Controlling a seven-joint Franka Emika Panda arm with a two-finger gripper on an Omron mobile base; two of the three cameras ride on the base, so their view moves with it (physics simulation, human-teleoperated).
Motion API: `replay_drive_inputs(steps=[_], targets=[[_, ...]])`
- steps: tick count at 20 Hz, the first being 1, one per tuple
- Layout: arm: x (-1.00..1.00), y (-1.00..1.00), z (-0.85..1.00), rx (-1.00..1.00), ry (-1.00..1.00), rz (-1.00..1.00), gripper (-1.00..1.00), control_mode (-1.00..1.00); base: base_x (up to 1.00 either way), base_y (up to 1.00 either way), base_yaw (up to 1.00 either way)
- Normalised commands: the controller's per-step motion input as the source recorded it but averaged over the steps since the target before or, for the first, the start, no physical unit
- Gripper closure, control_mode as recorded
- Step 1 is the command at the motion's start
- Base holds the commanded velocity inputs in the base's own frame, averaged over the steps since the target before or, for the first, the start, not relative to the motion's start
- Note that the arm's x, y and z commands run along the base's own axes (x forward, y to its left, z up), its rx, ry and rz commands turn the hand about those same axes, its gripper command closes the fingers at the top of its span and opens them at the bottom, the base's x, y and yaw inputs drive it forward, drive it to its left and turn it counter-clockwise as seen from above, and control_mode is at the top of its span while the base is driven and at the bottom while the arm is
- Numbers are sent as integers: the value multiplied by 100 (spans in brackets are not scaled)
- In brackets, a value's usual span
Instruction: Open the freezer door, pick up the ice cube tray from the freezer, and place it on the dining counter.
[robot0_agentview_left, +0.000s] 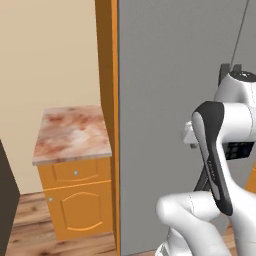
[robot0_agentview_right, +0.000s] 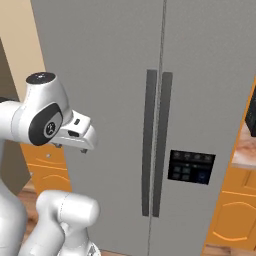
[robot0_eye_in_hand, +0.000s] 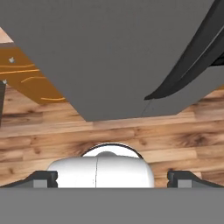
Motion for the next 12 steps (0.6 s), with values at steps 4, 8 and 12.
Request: replay_drive_inputs(steps=[4,8,12], targets=[[0,0,0,0,0,0,-100,100,33,-16,0],[0,0,0,0,0,0,-100,100,40,-15,0],[0,0,0,0,0,0,-100,100,39,-13,0]])
